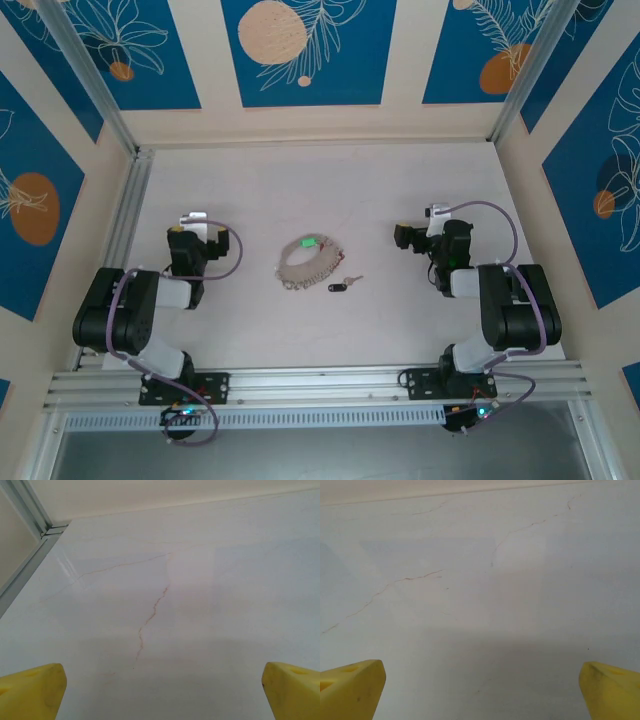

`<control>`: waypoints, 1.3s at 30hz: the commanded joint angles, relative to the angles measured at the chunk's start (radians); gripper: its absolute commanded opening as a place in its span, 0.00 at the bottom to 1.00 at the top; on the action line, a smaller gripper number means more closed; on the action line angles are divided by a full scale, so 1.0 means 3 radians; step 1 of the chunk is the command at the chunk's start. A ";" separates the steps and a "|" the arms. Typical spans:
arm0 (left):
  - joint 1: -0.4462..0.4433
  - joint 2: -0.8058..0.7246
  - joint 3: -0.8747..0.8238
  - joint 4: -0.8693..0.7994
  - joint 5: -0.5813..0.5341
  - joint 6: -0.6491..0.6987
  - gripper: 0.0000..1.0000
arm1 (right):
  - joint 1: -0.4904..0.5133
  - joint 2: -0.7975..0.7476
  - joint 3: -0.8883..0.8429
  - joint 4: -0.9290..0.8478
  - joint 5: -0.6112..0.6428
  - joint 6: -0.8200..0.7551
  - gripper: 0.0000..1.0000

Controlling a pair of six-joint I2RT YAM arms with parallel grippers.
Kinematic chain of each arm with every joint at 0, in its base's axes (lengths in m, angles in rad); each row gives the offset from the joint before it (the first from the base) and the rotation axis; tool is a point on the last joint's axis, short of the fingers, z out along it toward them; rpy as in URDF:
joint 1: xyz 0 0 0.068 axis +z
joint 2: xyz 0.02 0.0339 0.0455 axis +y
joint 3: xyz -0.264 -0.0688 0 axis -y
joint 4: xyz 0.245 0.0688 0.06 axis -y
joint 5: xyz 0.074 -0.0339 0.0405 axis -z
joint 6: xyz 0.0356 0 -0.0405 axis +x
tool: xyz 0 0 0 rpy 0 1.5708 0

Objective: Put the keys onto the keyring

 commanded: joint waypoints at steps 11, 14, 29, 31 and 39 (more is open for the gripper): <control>-0.0013 0.0032 -0.0003 0.0125 -0.0001 -0.0010 1.00 | -0.0044 -0.0019 0.0052 0.0039 -0.0094 0.0041 0.99; -0.0013 0.0032 -0.0002 0.0127 0.0000 -0.0011 1.00 | -0.0042 -0.0020 0.0051 0.0035 -0.0096 0.0040 0.99; -0.0013 0.0032 0.0003 0.0116 -0.0001 -0.0011 1.00 | -0.0044 -0.0020 0.0051 0.0038 -0.0095 0.0041 0.99; -0.0010 0.0032 0.0003 0.0118 0.0005 -0.0012 1.00 | -0.0041 -0.0020 0.0055 0.0034 -0.0093 0.0043 0.99; -0.0013 0.0027 -0.0008 0.0135 0.0011 -0.0008 1.00 | -0.0004 -0.0033 0.0037 0.0053 0.0071 0.0046 0.99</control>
